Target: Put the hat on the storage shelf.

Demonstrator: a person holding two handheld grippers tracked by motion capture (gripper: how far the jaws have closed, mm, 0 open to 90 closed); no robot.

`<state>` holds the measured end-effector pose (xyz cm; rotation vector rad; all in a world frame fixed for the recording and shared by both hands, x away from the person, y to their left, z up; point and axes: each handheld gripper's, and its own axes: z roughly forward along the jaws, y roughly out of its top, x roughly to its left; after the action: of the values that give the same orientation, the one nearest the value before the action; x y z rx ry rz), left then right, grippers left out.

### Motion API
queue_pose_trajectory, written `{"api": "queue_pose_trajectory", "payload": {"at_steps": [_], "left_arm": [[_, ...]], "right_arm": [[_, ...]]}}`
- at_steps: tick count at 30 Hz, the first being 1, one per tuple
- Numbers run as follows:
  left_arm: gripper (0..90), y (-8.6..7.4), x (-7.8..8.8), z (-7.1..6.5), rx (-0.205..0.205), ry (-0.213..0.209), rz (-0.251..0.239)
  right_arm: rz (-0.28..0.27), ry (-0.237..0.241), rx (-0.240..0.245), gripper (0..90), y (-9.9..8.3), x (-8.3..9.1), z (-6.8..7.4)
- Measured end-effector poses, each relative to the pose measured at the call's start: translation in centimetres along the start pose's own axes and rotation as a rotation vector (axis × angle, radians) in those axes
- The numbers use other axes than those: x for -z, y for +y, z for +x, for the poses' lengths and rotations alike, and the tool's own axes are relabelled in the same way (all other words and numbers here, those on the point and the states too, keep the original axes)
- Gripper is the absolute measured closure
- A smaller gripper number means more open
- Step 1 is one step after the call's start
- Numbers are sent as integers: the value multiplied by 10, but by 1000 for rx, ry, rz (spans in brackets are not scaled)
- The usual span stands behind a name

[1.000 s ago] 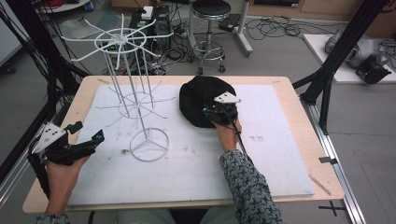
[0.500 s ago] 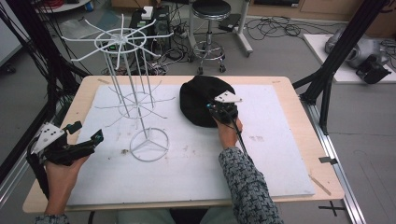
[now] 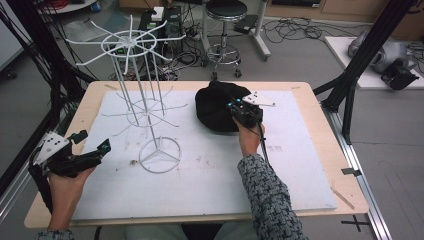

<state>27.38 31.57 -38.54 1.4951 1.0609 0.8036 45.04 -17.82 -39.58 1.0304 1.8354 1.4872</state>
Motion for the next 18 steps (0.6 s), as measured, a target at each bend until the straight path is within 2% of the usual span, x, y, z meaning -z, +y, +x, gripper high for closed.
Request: {"api": "queue_pose_trajectory", "payload": {"at_steps": [1, 2, 9, 12, 18], "left_arm": [[143, 0, 0, 0, 0, 0, 0], [143, 0, 0, 0, -2, 0, -1], [143, 0, 1, 1, 1, 3, -1], [143, 1, 1, 1, 1, 3, -3], [143, 1, 2, 1, 0, 4, -3]], "right_arm": [[0, 0, 0, 832, 0, 0, 0], [-20, 9, -21, 836, 6, 3, -3], [-55, 16, -20, 840, 22, 8, -2], [-82, 21, -43, 841, 32, 10, -2], [-96, 19, -56, 841, 43, 12, -3]]}}
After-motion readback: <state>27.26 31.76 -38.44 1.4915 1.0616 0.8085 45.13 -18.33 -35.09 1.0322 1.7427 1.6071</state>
